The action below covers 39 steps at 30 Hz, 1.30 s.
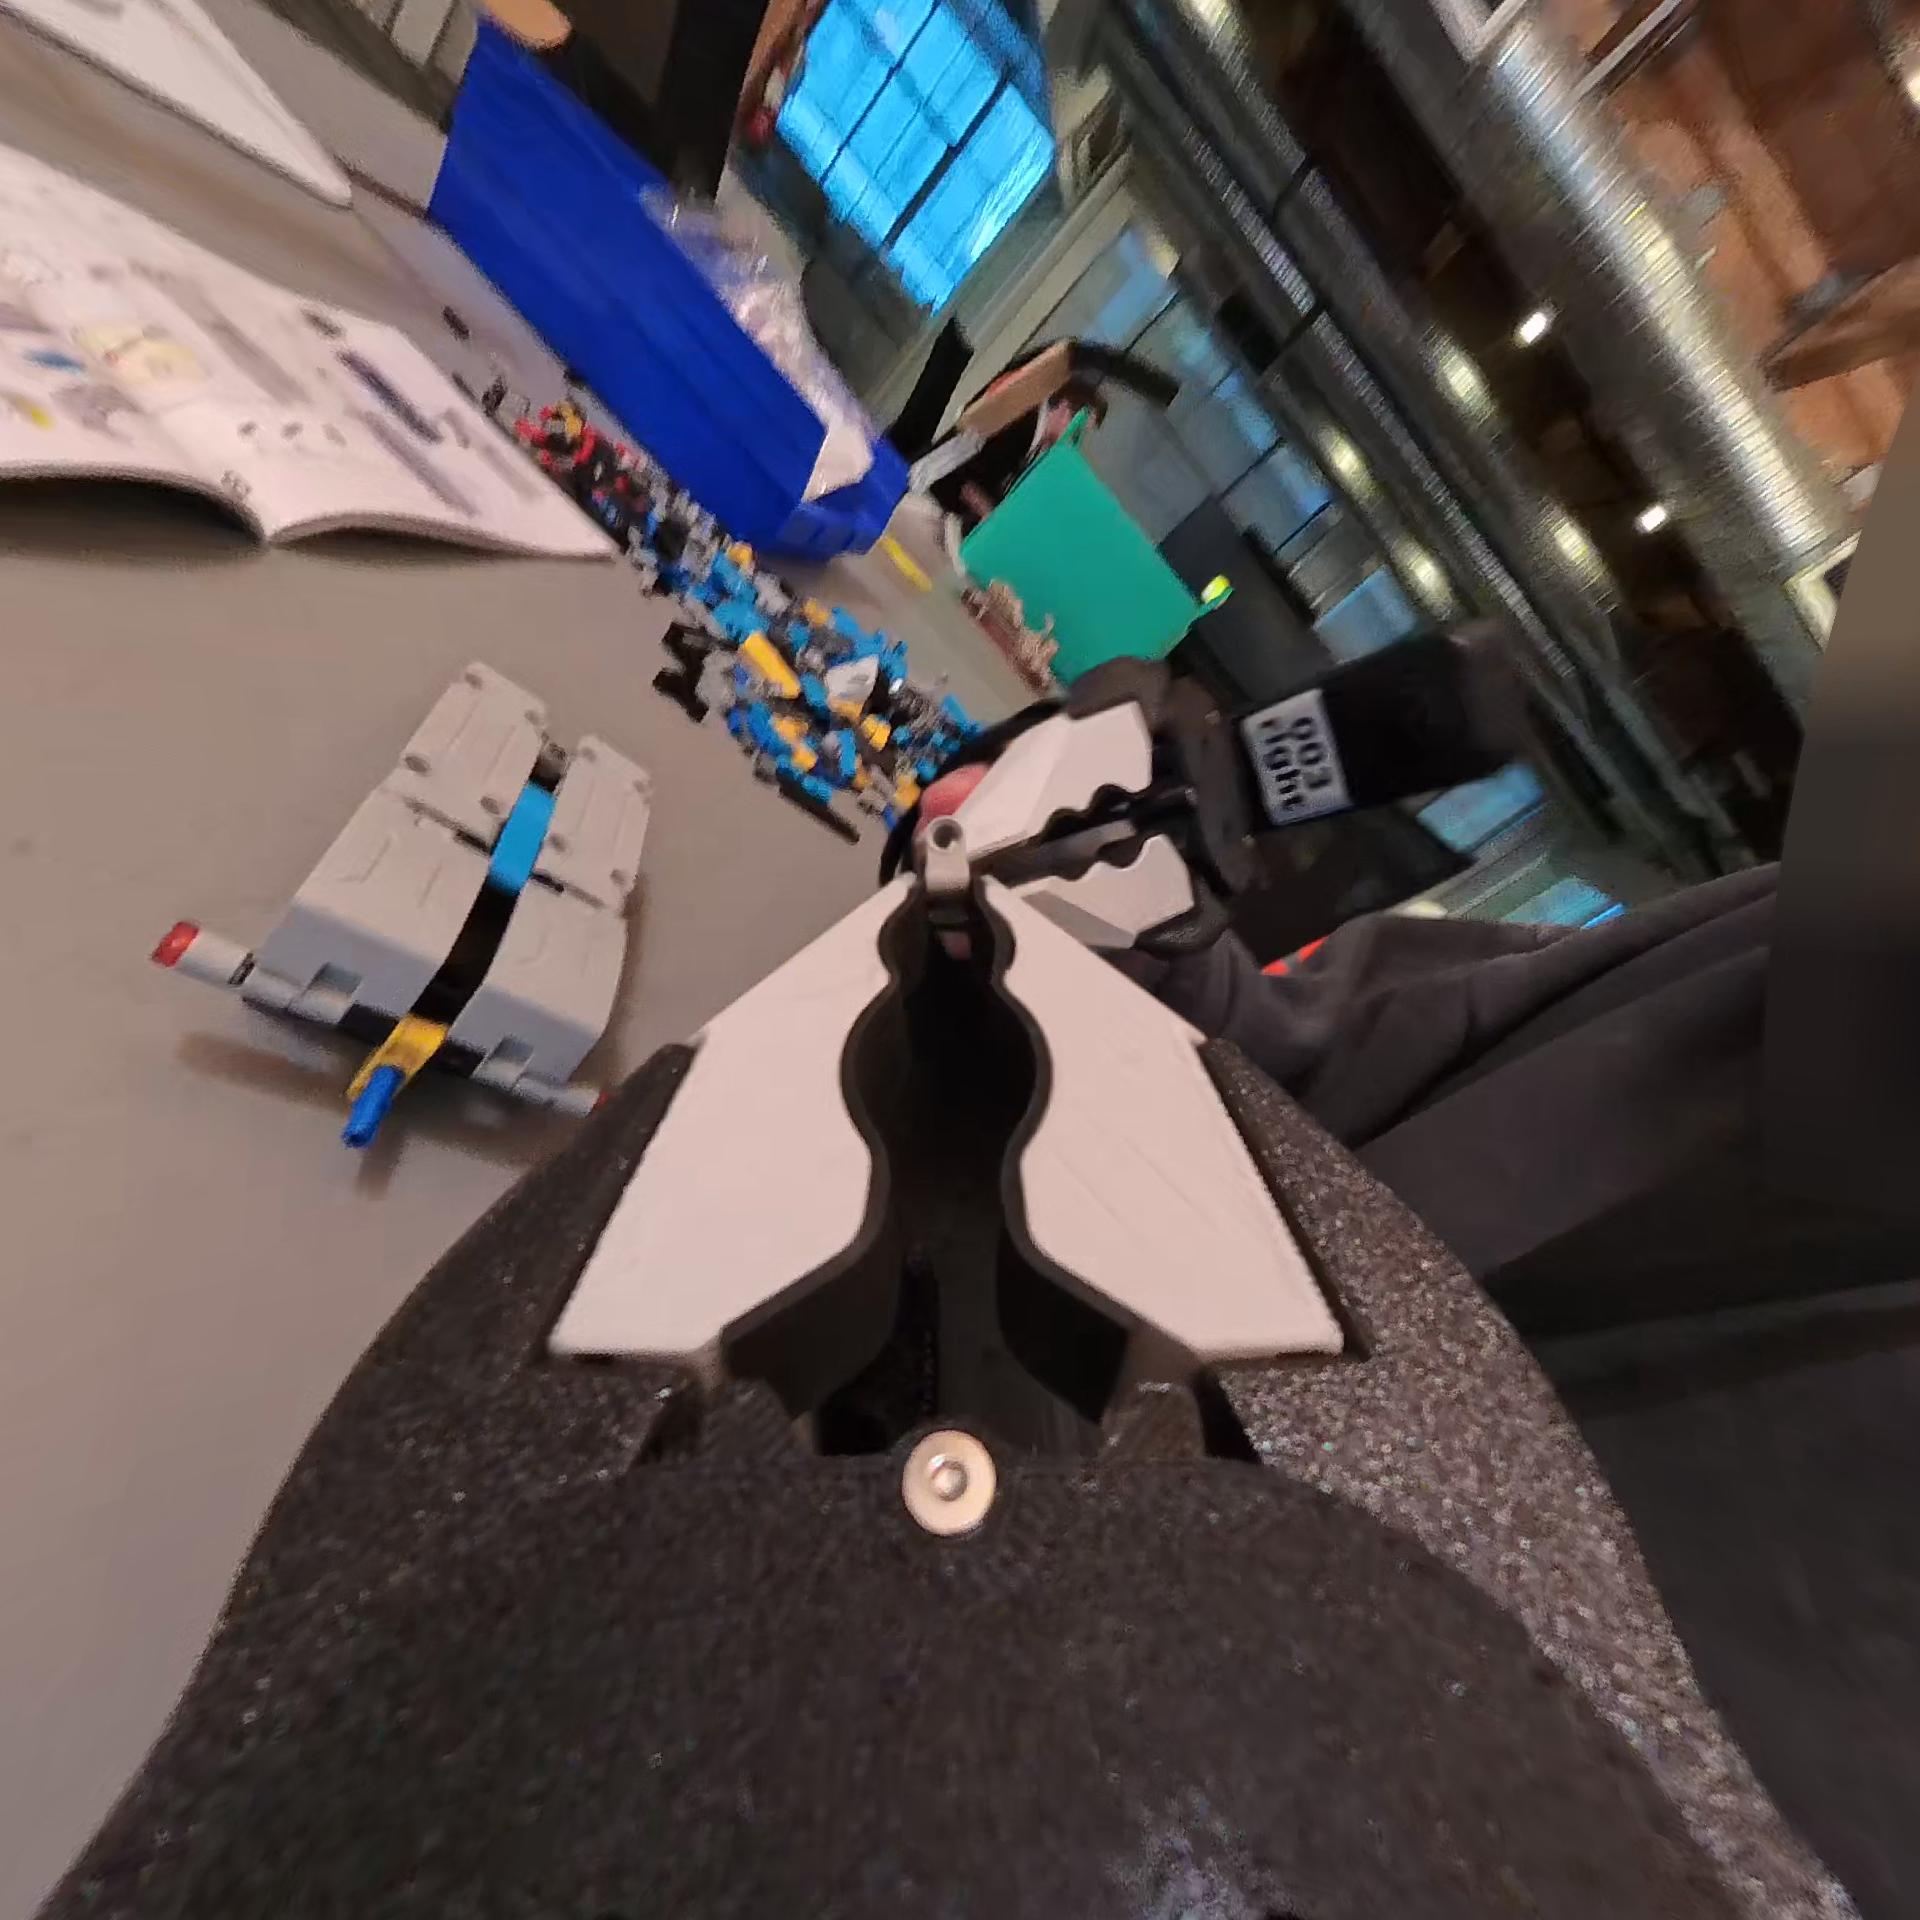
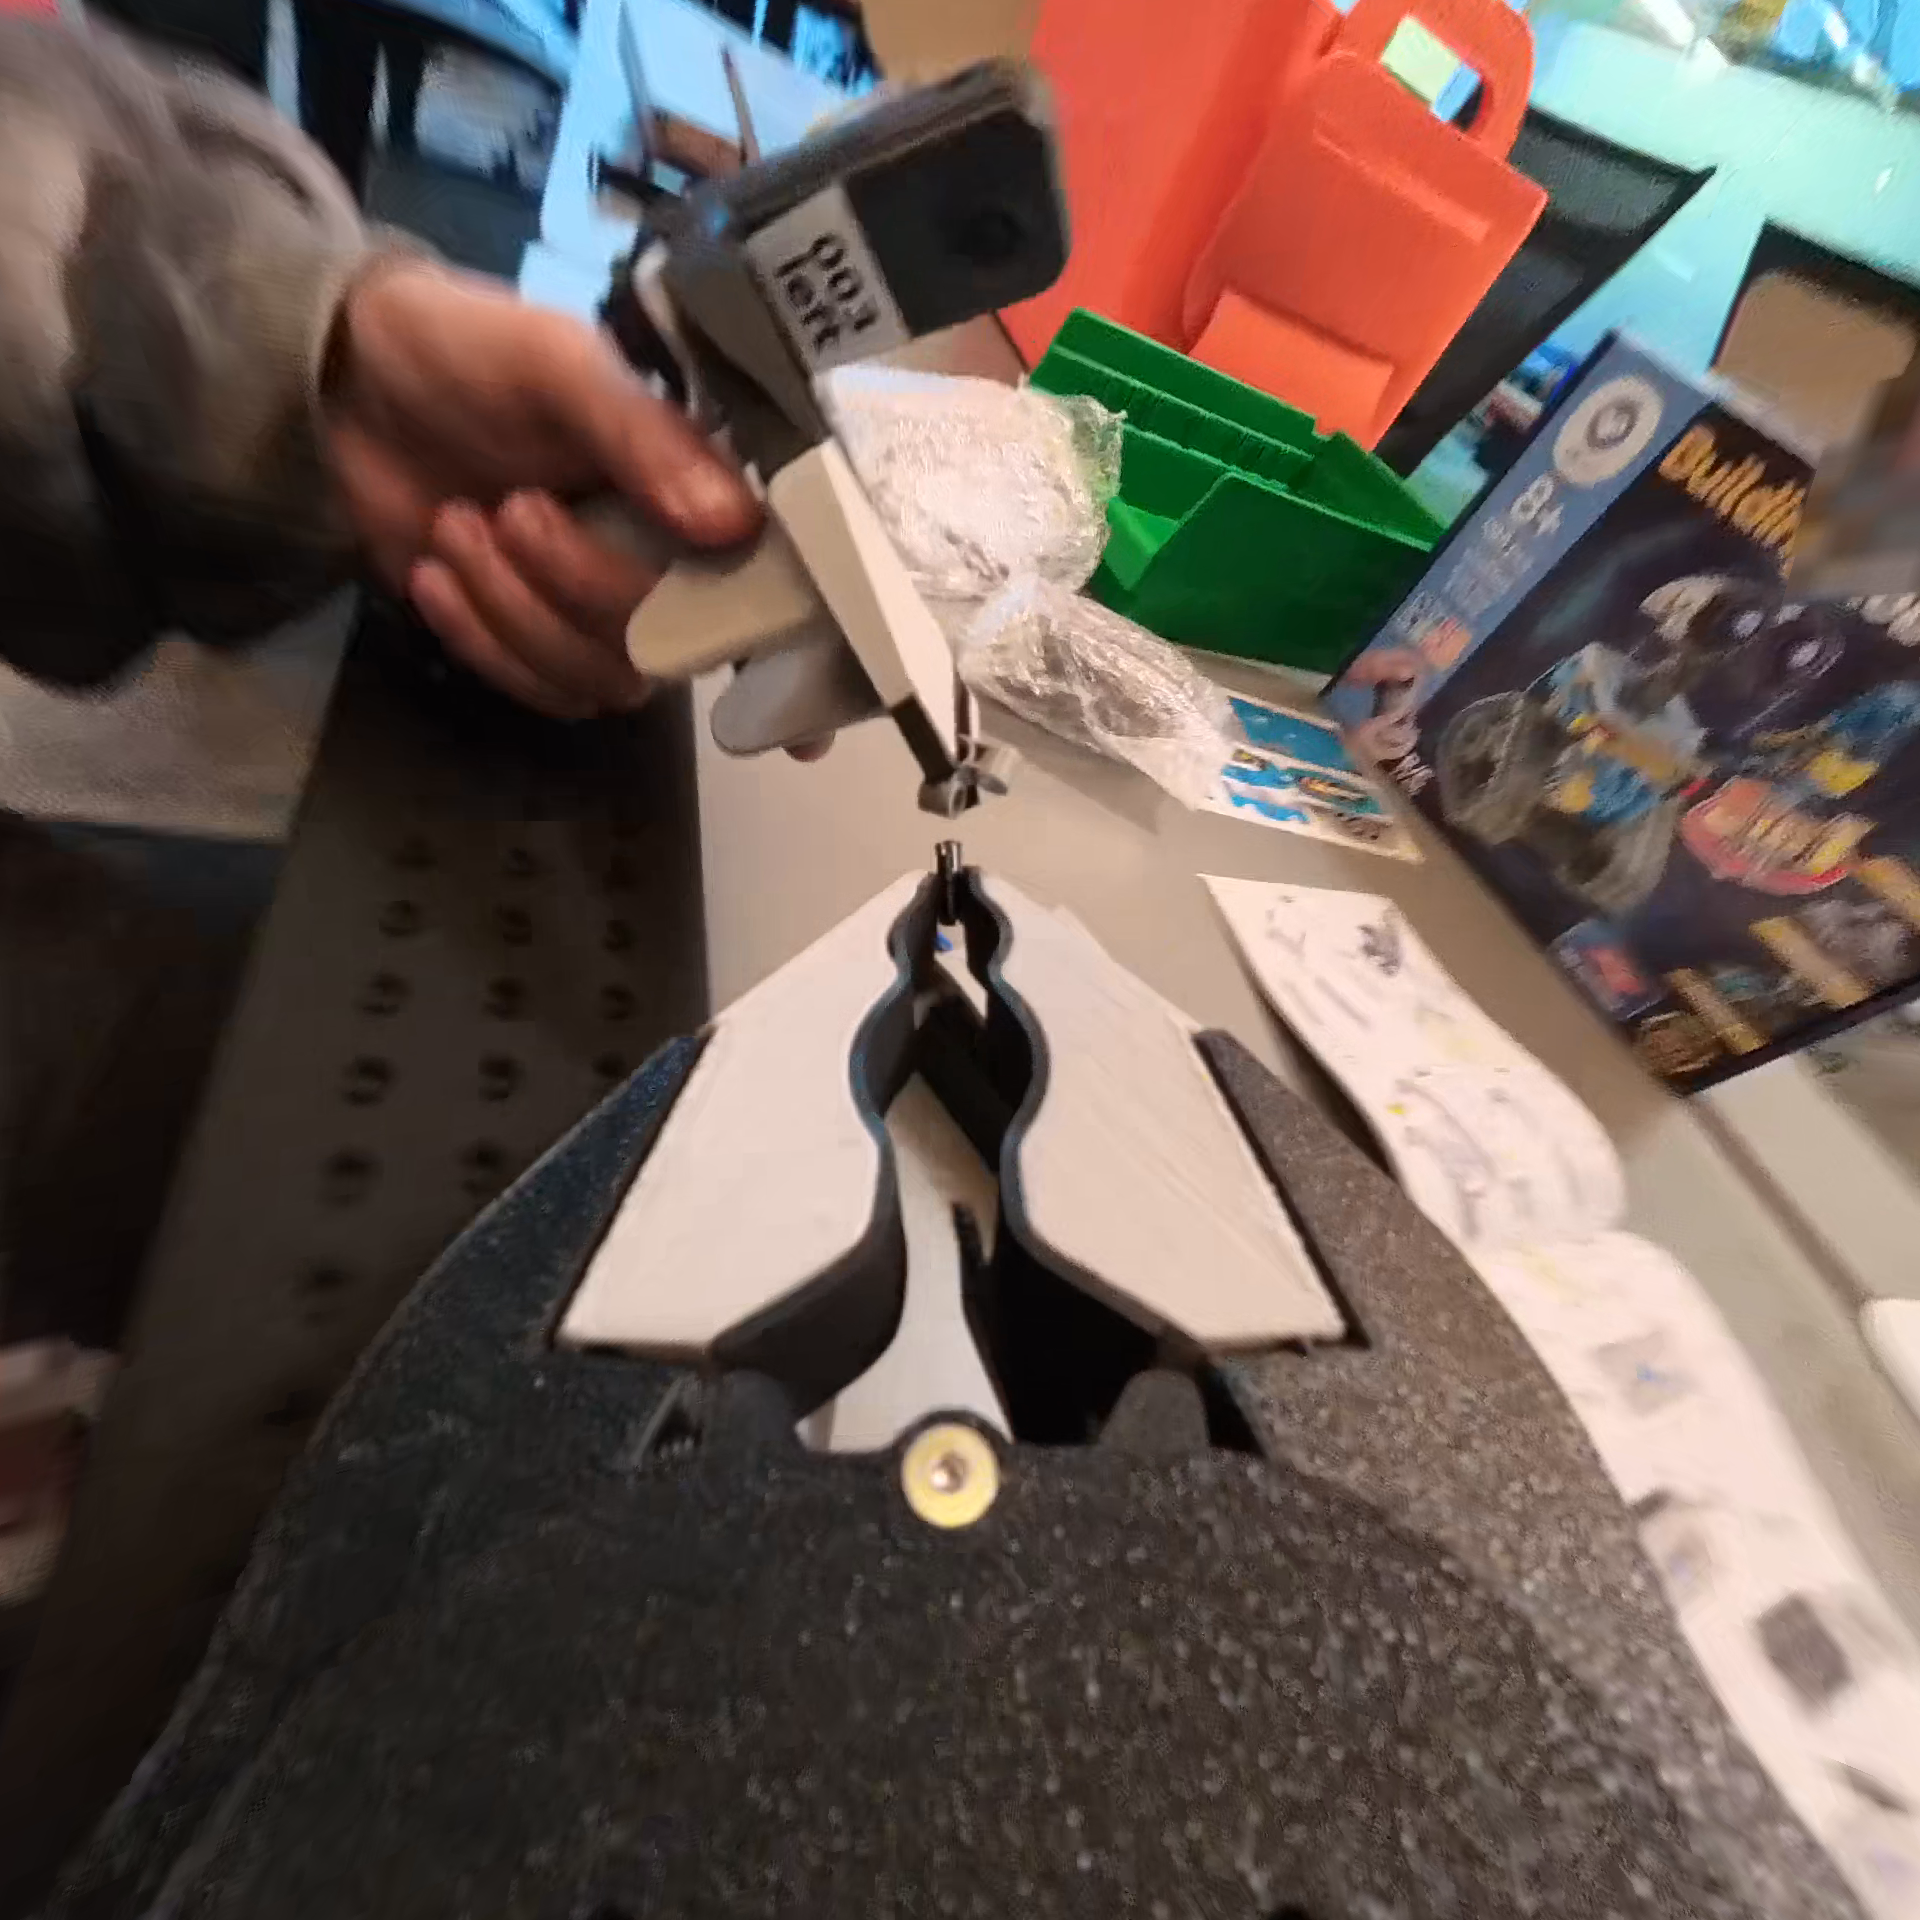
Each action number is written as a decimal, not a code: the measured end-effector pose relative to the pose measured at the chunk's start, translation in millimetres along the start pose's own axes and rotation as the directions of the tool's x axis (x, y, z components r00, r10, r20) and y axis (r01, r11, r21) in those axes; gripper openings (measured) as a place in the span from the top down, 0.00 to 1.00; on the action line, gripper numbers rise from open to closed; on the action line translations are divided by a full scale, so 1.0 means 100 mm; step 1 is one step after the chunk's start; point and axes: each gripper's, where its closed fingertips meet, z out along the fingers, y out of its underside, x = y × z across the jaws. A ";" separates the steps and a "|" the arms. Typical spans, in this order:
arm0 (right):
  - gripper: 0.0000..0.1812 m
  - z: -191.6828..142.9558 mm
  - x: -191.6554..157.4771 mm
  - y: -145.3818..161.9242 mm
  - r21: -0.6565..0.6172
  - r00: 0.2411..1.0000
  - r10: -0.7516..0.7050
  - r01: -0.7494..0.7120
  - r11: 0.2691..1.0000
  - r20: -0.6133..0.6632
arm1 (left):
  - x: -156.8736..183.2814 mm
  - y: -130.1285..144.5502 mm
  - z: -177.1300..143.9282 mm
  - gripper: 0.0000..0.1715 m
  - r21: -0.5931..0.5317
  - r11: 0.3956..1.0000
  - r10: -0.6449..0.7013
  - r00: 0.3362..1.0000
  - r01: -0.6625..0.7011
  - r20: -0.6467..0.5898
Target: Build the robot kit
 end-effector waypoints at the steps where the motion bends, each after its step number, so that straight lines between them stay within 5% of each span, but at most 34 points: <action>1: 0.98 -0.01 0.02 -0.05 0.029 0.996 0.090 -0.091 0.995 0.014 | 0.05 -0.05 0.01 0.97 0.043 0.999 0.002 1.000 -0.001 -0.027; 5: 0.98 -0.01 0.04 -0.18 0.121 0.933 0.341 -0.354 0.927 0.118 | 0.17 -0.20 0.06 0.96 0.187 0.981 0.059 0.997 -0.047 -0.059; 30: 0.98 -0.28 0.33 -0.30 0.295 0.813 0.524 -0.580 0.759 0.253 | 0.19 -0.31 0.26 0.96 0.304 0.947 0.123 0.991 -0.104 -0.045; 39: 0.98 -0.22 0.24 -0.30 0.260 0.816 0.508 -0.572 0.778 0.274 | 0.22 -0.33 0.24 0.96 0.328 0.940 0.123 0.991 -0.097 -0.059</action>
